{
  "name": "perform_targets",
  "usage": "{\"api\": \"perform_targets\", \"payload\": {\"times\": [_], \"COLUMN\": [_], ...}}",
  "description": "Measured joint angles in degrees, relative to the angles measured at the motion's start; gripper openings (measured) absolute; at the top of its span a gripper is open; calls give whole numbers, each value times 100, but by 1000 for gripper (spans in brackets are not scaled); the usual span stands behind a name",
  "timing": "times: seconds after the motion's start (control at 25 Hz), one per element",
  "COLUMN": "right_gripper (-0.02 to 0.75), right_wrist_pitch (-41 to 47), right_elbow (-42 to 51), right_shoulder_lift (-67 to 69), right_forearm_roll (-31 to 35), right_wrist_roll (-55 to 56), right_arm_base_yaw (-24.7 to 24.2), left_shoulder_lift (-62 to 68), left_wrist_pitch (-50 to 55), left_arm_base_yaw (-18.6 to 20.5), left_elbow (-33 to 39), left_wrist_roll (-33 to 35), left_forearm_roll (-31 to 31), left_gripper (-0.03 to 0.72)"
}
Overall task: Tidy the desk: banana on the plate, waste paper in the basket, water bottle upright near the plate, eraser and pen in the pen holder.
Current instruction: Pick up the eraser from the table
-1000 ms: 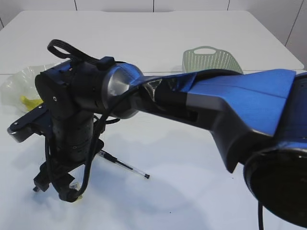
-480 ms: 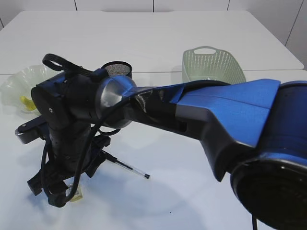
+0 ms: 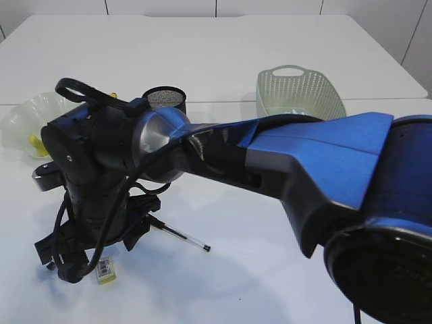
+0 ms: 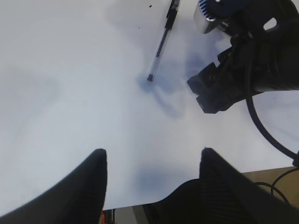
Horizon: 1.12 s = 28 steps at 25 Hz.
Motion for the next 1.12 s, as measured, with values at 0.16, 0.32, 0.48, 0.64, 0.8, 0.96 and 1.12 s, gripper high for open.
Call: {"api": "perform_targets", "payload": {"times": [0.16, 0.32, 0.48, 0.64, 0.8, 0.96, 1.12], "right_gripper": [518, 518, 518, 517, 507, 446, 362], "right_wrist_pitch": [-5, -28, -50, 17, 40, 40, 40], "right_elbow": [0, 0, -8, -23, -35, -35, -35], "right_shoulder_lift": [0, 0, 49, 209, 219, 219, 219], "right_forearm_roll": [-12, -12, -12, -36, -63, -87, -91], "right_wrist_roll": [342, 698, 1008, 1131, 1316, 1489, 1524], "right_arm_base_yaw": [9, 9, 22, 63, 93, 93, 93], "left_shoulder_lift": [0, 0, 0, 0, 0, 0, 0], "left_wrist_pitch": [0, 0, 0, 0, 0, 0, 0], "left_arm_base_yaw": [0, 0, 0, 0, 0, 0, 0], "left_elbow": [0, 0, 0, 0, 0, 0, 0], "left_wrist_roll": [0, 0, 0, 0, 0, 0, 0], "left_forearm_roll": [0, 0, 0, 0, 0, 0, 0], "left_gripper": [445, 445, 445, 445, 445, 445, 445]}}
